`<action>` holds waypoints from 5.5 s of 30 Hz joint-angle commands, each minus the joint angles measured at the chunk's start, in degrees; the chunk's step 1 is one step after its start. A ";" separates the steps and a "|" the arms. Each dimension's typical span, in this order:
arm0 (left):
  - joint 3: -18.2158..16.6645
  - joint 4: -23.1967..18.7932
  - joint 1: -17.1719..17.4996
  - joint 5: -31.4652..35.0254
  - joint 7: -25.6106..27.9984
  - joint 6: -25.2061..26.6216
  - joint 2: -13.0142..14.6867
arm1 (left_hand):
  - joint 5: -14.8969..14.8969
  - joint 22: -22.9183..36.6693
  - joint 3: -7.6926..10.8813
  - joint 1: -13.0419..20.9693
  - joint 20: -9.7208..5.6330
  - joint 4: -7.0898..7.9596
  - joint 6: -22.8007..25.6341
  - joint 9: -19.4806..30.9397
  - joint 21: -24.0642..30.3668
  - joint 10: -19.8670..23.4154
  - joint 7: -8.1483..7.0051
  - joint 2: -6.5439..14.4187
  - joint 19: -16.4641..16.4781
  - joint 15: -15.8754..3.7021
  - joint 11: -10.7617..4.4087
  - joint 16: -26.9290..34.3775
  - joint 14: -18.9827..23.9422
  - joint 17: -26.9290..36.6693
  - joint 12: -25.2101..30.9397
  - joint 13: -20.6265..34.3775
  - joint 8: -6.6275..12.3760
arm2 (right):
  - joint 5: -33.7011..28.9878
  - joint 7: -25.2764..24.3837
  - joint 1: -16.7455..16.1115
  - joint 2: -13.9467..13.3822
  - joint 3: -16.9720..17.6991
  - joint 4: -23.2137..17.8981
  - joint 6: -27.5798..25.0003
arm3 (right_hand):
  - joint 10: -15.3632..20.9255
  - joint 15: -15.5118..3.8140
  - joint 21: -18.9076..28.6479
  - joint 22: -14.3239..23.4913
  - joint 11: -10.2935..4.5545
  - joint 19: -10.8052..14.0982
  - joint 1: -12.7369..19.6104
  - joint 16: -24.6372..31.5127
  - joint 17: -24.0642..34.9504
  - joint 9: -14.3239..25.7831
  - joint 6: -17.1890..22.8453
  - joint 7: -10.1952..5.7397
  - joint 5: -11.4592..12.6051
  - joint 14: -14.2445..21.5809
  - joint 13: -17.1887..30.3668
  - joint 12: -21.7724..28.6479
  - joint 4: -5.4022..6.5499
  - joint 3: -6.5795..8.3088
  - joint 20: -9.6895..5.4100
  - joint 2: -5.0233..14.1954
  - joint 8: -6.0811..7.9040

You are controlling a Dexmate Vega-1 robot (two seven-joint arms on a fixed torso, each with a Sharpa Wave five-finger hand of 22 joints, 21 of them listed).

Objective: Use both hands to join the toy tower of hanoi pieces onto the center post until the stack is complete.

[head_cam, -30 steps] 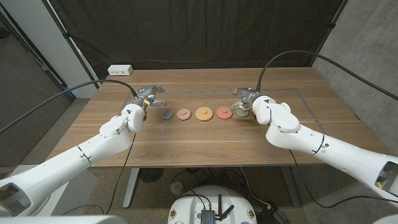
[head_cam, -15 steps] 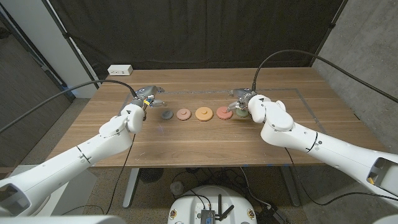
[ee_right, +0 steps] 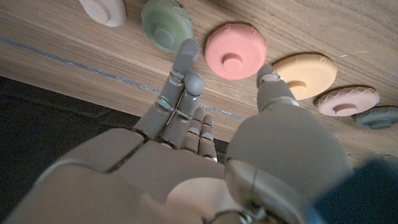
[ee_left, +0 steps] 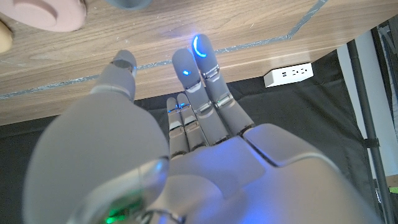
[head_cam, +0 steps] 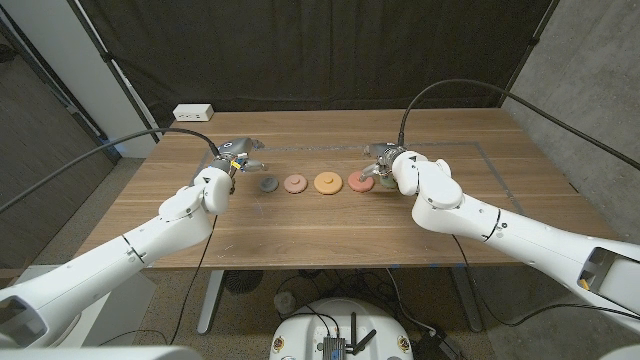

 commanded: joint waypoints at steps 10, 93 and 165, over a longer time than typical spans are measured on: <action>-0.34 -0.51 0.64 -0.38 0.35 0.36 0.13 | 0.54 -0.30 -0.32 0.03 -5.89 -0.06 0.19 0.07 0.86 0.45 0.19 0.59 -0.29 -3.27 -0.05 0.72 -0.28 -0.03 -0.25 0.32 -0.17 | -2.82 3.25 2.73 2.56 -3.44 2.85 -1.48 | -0.10 -7.27 1.42 -0.89 0.20 -0.70 0.58 0.23 -0.74 -0.09 -0.07 0.05 -0.01 -0.23 0.02 0.23 0.08 -0.88 -5.98 0.56 0.34; 0.04 0.71 0.42 -1.40 0.37 -0.69 -0.25 | 0.85 -2.54 -0.91 -0.08 -6.04 -0.06 0.43 0.12 3.46 0.79 0.34 1.32 -1.23 -3.29 -0.01 1.97 -0.82 -0.72 -0.61 0.70 -0.42 | 1.85 5.79 9.89 7.33 -11.30 14.32 -3.28 | 0.96 -7.29 8.32 -5.61 0.02 -2.85 0.85 1.69 -2.35 -0.47 -0.92 0.06 0.60 -0.11 0.28 0.69 0.31 -3.49 -5.93 2.01 0.69; 0.24 -0.44 0.73 -1.34 0.63 0.49 -0.10 | 1.13 -4.72 -1.05 0.03 -6.14 -0.21 0.89 0.16 5.97 1.35 0.43 1.78 -1.76 -3.29 0.04 2.87 -1.08 -1.17 -0.72 0.82 -0.48 | -1.42 -0.76 5.04 3.02 -6.28 8.46 -0.06 | 18.16 -7.37 18.76 -7.72 -5.66 5.52 2.62 9.62 10.19 -0.69 15.00 -5.67 6.11 12.80 2.43 4.41 -0.68 1.09 -6.71 5.96 5.06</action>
